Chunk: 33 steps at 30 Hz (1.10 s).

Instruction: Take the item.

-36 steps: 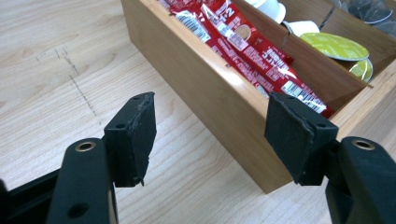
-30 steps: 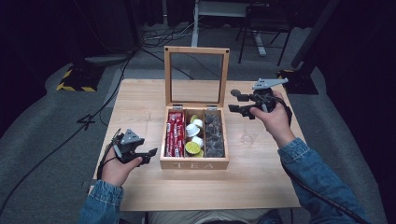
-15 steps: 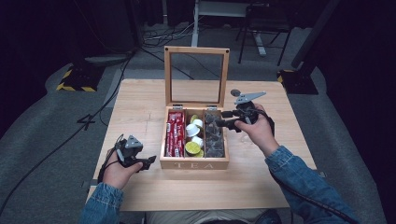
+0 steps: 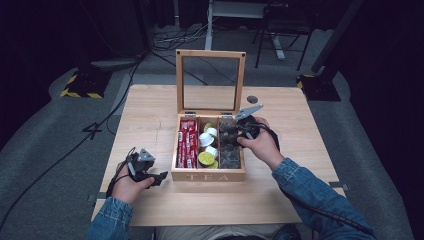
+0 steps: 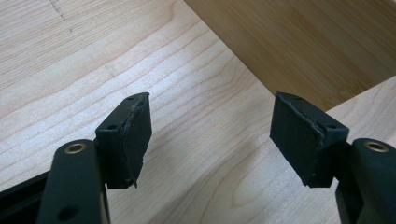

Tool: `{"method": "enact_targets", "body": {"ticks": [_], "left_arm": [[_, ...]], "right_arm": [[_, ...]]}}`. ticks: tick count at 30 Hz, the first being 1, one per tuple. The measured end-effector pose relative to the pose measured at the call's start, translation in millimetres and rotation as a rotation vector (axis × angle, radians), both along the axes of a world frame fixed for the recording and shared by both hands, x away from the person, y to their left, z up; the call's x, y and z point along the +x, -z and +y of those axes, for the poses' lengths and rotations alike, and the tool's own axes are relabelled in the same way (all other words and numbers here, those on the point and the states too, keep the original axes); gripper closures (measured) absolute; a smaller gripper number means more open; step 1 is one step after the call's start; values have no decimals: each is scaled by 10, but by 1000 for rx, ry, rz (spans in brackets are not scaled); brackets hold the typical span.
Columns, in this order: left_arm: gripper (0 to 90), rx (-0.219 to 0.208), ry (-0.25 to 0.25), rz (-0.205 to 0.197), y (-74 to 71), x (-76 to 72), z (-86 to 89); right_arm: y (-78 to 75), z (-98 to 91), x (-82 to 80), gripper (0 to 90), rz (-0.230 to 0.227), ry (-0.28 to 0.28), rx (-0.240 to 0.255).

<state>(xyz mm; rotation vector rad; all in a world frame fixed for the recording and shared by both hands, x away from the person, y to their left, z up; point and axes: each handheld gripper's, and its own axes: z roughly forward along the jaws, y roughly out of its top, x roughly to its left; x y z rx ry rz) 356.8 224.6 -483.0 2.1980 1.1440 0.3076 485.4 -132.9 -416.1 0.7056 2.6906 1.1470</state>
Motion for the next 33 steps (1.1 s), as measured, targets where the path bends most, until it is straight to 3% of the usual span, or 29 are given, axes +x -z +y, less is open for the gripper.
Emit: {"method": "enact_targets", "body": {"ticks": [5, 13, 17, 24, 33], "left_arm": [[299, 4, 1, -3, 0, 1, -1], [301, 3, 2, -5, 0, 1, -1], [301, 1, 0, -6, 4, -2, -9], [301, 1, 0, -5, 1, -4, -8], [301, 3, 1, -6, -3, -4, -4]], "right_arm": [[72, 47, 42, 519, -52, 23, -88], [156, 85, 99, 633, -43, 13, -136], [190, 101, 113, 630, -40, 19, -142], [180, 98, 113, 771, -48, 2, -150], [137, 81, 92, 791, -57, -2, -132]]}}
